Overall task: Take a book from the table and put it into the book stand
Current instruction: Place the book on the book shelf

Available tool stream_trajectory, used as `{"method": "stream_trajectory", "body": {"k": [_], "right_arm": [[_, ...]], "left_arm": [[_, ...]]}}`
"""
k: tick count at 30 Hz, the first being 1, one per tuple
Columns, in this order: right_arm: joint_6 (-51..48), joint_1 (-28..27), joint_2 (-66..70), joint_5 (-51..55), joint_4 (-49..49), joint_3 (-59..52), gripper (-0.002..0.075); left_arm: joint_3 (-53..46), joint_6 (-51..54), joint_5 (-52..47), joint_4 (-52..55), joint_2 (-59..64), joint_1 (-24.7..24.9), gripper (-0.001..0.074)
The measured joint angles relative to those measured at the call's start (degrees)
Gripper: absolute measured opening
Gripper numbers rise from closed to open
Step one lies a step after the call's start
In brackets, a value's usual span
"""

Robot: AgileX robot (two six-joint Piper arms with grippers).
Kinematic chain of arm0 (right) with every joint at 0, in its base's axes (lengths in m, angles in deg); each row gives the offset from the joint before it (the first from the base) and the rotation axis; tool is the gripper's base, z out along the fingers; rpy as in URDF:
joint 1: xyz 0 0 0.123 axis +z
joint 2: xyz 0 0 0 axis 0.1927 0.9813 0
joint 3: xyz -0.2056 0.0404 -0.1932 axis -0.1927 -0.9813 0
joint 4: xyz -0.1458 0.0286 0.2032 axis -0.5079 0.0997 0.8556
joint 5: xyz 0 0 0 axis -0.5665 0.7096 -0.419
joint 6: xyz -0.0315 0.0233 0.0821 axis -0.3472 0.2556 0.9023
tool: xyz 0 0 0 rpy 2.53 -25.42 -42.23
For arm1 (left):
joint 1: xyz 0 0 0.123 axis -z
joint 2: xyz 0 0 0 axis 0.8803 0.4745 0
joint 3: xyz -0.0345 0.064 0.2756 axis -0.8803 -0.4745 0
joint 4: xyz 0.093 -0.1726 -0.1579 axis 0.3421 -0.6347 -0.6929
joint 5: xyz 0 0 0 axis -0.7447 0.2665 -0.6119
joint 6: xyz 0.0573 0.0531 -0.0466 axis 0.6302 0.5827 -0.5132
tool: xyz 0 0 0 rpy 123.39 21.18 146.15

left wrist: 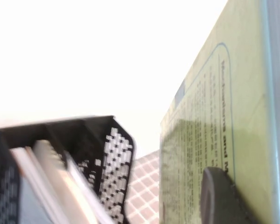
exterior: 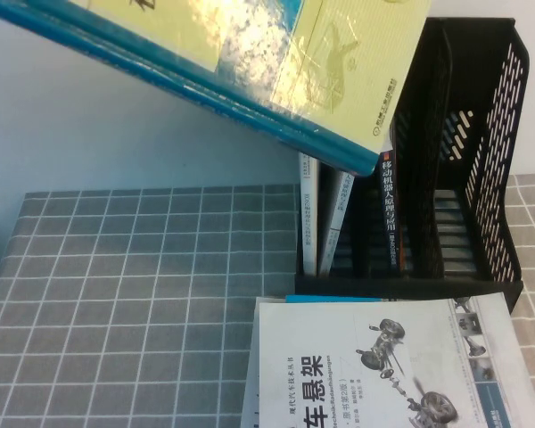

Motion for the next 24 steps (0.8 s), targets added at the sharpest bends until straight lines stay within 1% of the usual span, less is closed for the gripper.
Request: {"method": "stream_trajectory", "body": {"k": [3,6,9,12,15,20,24], "right_arm": [[3.3,0.0,-3.5,0.1,-4.3,0.0,-0.0004],[4.7,0.0,-4.8,1.4,-6.0,0.0,-0.0003],[5.8,0.0,-4.9,2.9,-6.9,0.0,-0.0003],[6.2,0.0,-4.9,5.2,-7.1,0.0,-0.0004],[6.5,0.0,-5.0,6.5,-7.7,0.0,-0.0004],[7.7,0.0,-5.0,6.7,-10.8,0.0,-0.0004],[8.1,0.0,-5.0,6.6,-12.5,0.0,-0.0003]], "left_arm": [[2.2,-1.5,5.1,5.6,3.7,5.6,0.0193],[4.5,-1.7,11.8,10.3,8.2,12.4,0.0193],[7.8,-2.1,17.4,12.8,12.9,17.6,0.0193],[12.2,-4.1,20.3,16.1,17.8,21.8,0.0193],[16.2,-10.5,19.5,22.3,21.9,23.5,0.0192],[20.2,-24.1,16.9,39.8,25.0,23.9,0.0192],[20.7,-34.3,15.6,52.7,25.4,24.4,0.0192]]}}
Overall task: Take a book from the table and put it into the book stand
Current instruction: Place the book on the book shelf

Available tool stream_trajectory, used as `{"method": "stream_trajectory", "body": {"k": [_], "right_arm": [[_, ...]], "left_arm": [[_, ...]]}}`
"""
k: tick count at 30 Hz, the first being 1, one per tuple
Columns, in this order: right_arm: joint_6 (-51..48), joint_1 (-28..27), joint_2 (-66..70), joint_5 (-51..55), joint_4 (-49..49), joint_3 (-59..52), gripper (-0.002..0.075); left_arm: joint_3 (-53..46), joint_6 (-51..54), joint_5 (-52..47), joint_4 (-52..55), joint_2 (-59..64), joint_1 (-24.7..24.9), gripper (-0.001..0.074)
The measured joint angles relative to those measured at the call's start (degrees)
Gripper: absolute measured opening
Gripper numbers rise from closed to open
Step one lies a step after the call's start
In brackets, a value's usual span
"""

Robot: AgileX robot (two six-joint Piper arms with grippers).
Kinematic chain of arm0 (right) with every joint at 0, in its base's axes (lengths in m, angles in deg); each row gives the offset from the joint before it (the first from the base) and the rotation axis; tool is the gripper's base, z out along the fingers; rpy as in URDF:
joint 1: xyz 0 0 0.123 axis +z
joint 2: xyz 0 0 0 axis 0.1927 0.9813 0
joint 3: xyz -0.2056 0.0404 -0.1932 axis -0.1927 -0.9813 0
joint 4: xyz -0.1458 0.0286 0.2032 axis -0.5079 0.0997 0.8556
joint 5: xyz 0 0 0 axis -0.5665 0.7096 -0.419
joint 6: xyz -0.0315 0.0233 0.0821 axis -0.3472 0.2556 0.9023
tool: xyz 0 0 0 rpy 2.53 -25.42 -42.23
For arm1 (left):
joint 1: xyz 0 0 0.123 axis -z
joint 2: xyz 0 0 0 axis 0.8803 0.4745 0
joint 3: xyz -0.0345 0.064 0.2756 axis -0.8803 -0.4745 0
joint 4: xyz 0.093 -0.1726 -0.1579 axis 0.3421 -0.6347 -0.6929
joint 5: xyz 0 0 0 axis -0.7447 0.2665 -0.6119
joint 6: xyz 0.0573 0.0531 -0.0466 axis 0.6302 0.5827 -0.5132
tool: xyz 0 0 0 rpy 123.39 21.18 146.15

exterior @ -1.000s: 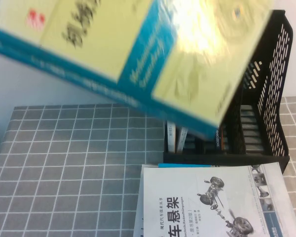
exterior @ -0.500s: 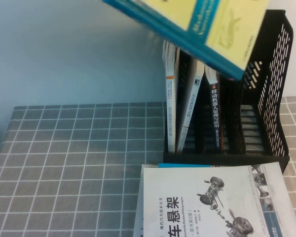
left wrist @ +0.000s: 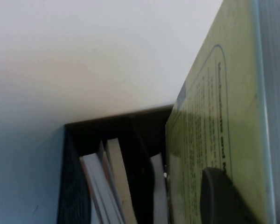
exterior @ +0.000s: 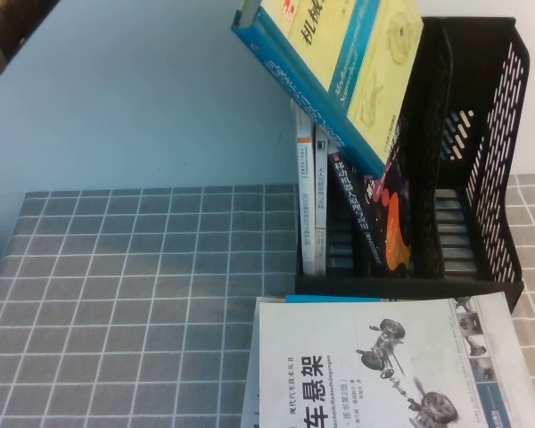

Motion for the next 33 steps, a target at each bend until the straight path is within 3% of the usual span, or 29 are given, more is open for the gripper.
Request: {"method": "stream_trajectory", "body": {"k": [6,25,33], "right_arm": [[0.1,0.0,-0.1,-1.1,-0.3,0.0,-0.0004],[0.6,0.0,-0.1,-1.1,-0.4,0.0,-0.0003],[0.9,0.0,-0.1,-1.1,-2.6,0.0,-0.0004]], "left_arm": [[0.6,-7.5,-1.0,6.3,0.4,1.3,0.0192],[0.7,-6.1,-0.8,1.4,10.8,2.7,0.0192],[1.7,-4.7,0.3,2.8,8.9,2.8,0.0329]]}}
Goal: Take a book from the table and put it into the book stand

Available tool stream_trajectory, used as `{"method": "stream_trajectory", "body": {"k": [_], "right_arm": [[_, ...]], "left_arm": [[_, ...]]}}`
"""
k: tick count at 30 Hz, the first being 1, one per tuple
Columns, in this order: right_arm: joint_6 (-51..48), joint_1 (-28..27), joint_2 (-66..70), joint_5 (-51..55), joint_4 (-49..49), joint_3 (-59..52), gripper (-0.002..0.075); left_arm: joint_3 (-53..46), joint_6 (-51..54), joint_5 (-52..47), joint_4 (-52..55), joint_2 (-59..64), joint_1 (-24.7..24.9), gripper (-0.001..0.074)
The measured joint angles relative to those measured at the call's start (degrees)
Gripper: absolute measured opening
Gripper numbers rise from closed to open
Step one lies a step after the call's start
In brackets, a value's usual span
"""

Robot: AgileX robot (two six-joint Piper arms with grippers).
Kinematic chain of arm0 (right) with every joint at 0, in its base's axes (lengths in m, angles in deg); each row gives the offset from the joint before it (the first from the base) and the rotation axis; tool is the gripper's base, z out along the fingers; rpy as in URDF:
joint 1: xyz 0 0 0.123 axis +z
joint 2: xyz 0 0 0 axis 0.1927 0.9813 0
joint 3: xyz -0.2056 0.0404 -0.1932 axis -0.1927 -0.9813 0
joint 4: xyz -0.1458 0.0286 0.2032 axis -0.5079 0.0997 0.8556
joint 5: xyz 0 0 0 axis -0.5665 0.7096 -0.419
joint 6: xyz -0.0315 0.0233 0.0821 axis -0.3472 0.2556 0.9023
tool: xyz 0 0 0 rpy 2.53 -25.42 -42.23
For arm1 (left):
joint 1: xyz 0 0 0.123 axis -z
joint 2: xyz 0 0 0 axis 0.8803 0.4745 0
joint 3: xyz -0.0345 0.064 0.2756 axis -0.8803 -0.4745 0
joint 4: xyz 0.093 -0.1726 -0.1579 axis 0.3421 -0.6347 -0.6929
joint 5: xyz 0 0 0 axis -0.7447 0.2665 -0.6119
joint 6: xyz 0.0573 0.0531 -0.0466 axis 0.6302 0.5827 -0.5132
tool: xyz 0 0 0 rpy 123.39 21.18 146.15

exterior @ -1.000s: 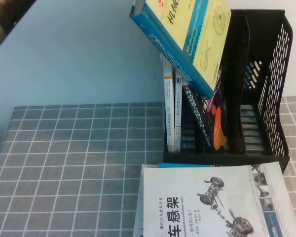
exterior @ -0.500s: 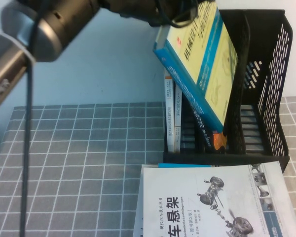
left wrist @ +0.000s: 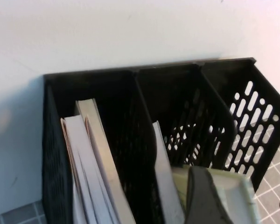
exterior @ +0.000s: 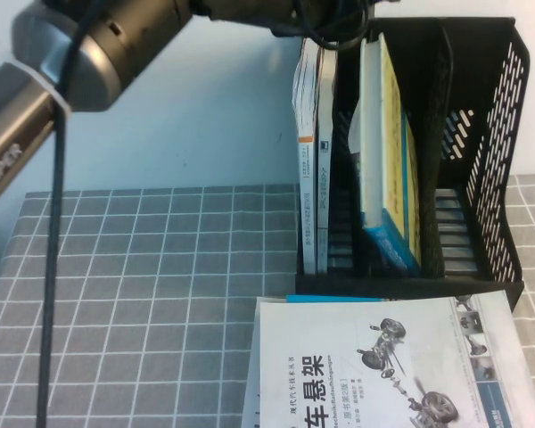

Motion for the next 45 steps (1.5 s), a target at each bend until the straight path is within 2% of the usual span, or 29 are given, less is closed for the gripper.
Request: {"method": "stream_trajectory", "body": {"k": [3,5,9,12,16,20,23,28,36,41,45], "right_arm": [[0.0,0.5,0.0,-0.2,-0.7,0.0,-0.0003],[0.0,0.8,0.0,-0.5,-0.8,0.0,-0.0004],[0.4,0.9,0.0,-1.2,-0.9,0.0,-0.0003],[1.5,1.0,0.0,-1.5,-0.6,0.0,-0.0004],[-1.6,1.7,0.2,-0.7,3.1,-0.9,-0.0004],[-10.8,3.9,3.3,-0.6,14.1,-3.5,-0.0004],[-22.4,5.2,8.0,-0.3,25.8,-4.8,-0.0004],[-40.0,7.4,18.8,0.1,45.2,-5.7,-0.0004],[-56.5,12.4,41.6,-1.6,64.4,-5.4,-0.0004],[-63.3,18.1,52.3,-6.5,72.9,-1.9,-0.0004],[-67.0,19.8,58.4,-11.0,75.6,3.6,-0.0004]], "left_arm": [[0.1,1.2,-2.1,1.3,-1.5,0.0,0.0294],[0.1,2.5,-4.1,2.0,-2.4,0.0,0.0234],[0.1,7.5,-10.3,2.5,-4.2,0.0,0.0066],[0.2,10.6,-16.8,2.1,-5.1,0.0,0.0018],[-0.2,12.1,-24.3,-0.8,-5.6,0.0,0.0003],[-4.0,13.8,-21.0,-5.9,-8.6,0.0,0.0001],[-9.0,14.4,-17.0,-7.1,-13.9,0.3,0.0001],[-25.1,13.2,-10.4,-6.0,-28.4,0.9,0.0],[-52.6,5.8,-2.9,0.8,-47.8,0.9,-0.0001],[-58.5,1.7,-2.5,4.0,-55.4,0.9,-0.0001],[-59.1,1.2,-2.4,4.1,-58.7,0.9,-0.0001]]}}
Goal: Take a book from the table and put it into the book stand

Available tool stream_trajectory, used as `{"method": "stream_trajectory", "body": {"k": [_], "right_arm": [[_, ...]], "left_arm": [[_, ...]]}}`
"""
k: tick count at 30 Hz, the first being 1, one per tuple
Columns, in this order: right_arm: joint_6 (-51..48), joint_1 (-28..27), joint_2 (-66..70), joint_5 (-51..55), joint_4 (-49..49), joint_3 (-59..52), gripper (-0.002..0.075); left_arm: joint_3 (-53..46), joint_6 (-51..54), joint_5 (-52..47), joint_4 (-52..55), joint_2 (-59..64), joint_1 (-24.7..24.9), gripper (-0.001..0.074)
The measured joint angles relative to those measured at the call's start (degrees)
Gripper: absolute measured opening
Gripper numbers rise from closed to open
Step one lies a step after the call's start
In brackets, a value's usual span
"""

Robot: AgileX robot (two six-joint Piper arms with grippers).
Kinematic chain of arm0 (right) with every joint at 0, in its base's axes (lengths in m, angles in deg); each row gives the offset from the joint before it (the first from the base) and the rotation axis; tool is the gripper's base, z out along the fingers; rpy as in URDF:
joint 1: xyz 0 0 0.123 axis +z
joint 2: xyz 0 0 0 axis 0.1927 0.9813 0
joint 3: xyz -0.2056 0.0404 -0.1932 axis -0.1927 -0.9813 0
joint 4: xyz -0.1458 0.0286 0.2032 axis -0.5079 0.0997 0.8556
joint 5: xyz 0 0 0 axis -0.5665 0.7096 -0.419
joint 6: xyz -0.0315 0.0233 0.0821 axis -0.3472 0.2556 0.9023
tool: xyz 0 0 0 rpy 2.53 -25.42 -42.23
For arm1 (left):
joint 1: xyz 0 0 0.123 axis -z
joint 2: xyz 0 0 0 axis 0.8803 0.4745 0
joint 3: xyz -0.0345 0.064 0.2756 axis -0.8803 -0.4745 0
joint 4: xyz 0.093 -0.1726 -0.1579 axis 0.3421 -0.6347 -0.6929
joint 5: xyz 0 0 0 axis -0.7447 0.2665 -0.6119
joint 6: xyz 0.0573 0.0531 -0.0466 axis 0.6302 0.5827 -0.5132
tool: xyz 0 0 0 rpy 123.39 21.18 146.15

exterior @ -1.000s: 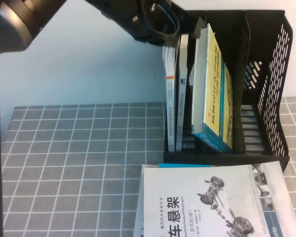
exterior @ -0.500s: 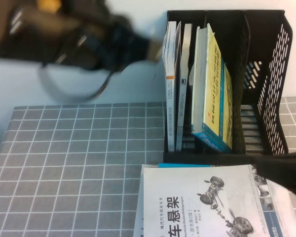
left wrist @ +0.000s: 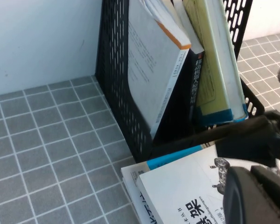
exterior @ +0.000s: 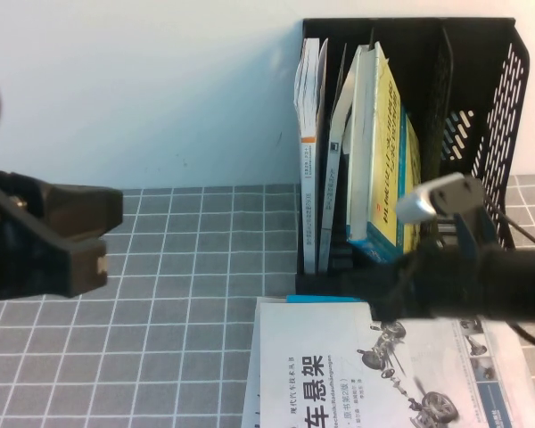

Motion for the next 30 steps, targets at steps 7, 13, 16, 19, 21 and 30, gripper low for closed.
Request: {"method": "stream_trajectory", "body": {"k": [7,13,16,19,21,30], "right_arm": [[1.4,0.4,4.5,-10.4,0.4,11.4,-0.0004],[-1.1,0.2,4.2,-20.8,2.0,22.5,-0.0004],[-4.9,0.2,3.3,-16.8,2.1,24.6,-0.0004],[-6.9,0.2,1.5,-14.0,2.1,24.7,-0.0004],[-6.9,0.2,-0.6,-15.2,1.1,24.0,-0.0004],[-18.9,0.2,-25.3,-27.2,-0.3,6.9,-0.0004]], "left_arm": [[-0.1,-0.1,-3.0,1.7,-1.4,0.0,-0.0001],[-0.1,-0.1,-3.9,3.0,-1.6,0.0,-0.0001],[-0.1,-0.1,-3.9,4.3,-1.6,0.0,-0.0001],[-0.1,-0.1,-4.3,6.0,-1.6,0.0,-0.0001],[-0.1,-0.1,-4.9,6.6,-1.6,0.0,-0.0001],[-9.2,0.0,2.8,6.9,-8.5,0.0,-0.0001]]}}
